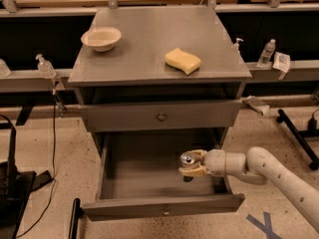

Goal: Place redbull can into middle drawer

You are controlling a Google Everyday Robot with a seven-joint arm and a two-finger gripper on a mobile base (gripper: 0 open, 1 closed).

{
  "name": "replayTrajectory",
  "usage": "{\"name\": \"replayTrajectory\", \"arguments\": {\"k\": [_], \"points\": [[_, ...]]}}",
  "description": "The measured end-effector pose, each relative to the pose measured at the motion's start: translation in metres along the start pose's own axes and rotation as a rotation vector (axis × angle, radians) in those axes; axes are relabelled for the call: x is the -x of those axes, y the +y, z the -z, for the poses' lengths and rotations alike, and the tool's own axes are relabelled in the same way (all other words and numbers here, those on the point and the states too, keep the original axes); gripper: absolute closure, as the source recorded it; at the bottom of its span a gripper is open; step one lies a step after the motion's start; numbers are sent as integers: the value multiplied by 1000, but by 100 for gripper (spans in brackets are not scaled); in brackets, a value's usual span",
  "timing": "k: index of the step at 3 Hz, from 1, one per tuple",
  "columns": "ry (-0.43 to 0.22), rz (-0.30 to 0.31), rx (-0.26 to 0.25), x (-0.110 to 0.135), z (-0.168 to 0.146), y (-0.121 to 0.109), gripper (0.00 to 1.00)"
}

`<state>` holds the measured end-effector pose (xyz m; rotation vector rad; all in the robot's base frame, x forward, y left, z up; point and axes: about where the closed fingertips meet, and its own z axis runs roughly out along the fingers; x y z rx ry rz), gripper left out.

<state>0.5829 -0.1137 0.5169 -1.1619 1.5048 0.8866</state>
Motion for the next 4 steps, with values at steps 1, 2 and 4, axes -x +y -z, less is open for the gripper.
{"name": "replayTrajectory", "arguments": {"k": [1,2,4], "points": [[6,-16,43,-4,-7,2,100],[7,-44,52,-24,-20,-2,100],[-33,-68,21,-93,-46,-19,98]]}}
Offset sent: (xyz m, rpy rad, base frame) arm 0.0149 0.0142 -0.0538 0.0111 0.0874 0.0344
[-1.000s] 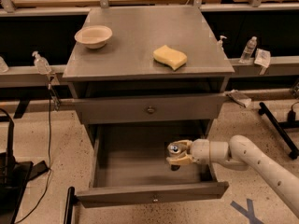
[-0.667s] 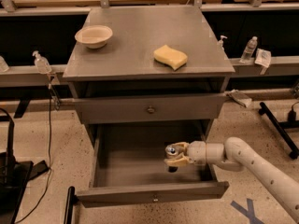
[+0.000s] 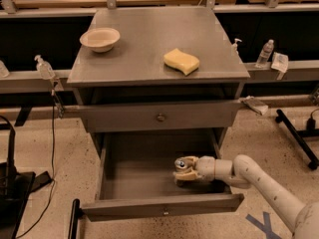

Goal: Place redbull can into middle drawer

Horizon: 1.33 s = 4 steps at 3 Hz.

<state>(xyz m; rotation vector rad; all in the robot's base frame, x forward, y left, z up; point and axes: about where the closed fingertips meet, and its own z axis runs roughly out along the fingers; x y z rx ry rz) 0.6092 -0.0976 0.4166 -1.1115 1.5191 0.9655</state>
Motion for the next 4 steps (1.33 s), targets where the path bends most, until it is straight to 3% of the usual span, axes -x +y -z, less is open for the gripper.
{"name": "replayTrajectory", "arguments": {"k": [4], "points": [[-4,-2,19,3,-10,5,5]]}}
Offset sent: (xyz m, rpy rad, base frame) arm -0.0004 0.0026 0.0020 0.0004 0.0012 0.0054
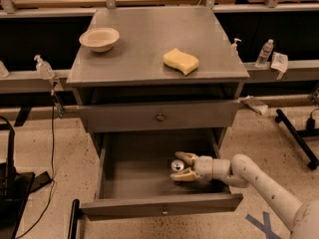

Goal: Place redbull can into middle drawer

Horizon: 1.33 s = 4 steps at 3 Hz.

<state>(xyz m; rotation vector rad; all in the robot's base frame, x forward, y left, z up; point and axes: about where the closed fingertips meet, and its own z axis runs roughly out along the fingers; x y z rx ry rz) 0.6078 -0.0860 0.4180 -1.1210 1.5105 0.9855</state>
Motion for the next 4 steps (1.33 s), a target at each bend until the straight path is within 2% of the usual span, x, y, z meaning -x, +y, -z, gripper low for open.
{"name": "replayTrajectory", "arguments": {"k": [1,4], "points": [[-1,0,3,0,-2,1,0],[-16,69,19,33,10,-7,0]]}}
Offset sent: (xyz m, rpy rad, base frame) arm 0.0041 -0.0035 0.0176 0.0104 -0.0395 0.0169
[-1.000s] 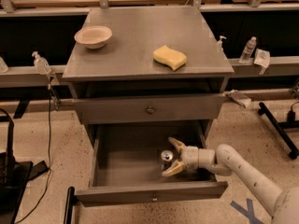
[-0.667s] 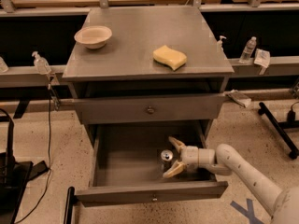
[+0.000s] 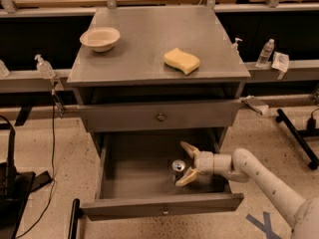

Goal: Place redbull can into middle drawer

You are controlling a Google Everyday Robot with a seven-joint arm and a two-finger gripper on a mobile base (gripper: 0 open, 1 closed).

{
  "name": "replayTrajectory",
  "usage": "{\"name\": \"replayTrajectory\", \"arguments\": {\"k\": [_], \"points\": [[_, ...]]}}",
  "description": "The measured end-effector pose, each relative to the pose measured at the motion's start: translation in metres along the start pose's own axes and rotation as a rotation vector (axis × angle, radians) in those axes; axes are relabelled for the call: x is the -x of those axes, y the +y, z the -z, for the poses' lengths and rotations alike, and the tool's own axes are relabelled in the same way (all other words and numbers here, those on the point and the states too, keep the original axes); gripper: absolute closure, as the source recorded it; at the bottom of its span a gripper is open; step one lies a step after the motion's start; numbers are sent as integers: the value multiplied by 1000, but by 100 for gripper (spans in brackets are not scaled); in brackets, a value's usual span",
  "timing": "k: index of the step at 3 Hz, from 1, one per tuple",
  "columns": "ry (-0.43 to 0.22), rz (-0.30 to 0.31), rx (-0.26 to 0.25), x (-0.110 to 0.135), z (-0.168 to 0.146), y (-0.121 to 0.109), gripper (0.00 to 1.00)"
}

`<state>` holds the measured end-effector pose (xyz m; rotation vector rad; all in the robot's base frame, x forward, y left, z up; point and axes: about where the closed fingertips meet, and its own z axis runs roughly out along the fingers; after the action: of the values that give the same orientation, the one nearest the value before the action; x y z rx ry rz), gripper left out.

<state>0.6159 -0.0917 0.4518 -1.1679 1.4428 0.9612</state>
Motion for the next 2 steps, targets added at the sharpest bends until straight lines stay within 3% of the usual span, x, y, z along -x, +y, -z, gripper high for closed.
{"name": "replayTrajectory", "arguments": {"k": [1,2], "points": [[1,14,-18,11,17,-7,0],[-95,-23,-41,18,48,-13,0]]}}
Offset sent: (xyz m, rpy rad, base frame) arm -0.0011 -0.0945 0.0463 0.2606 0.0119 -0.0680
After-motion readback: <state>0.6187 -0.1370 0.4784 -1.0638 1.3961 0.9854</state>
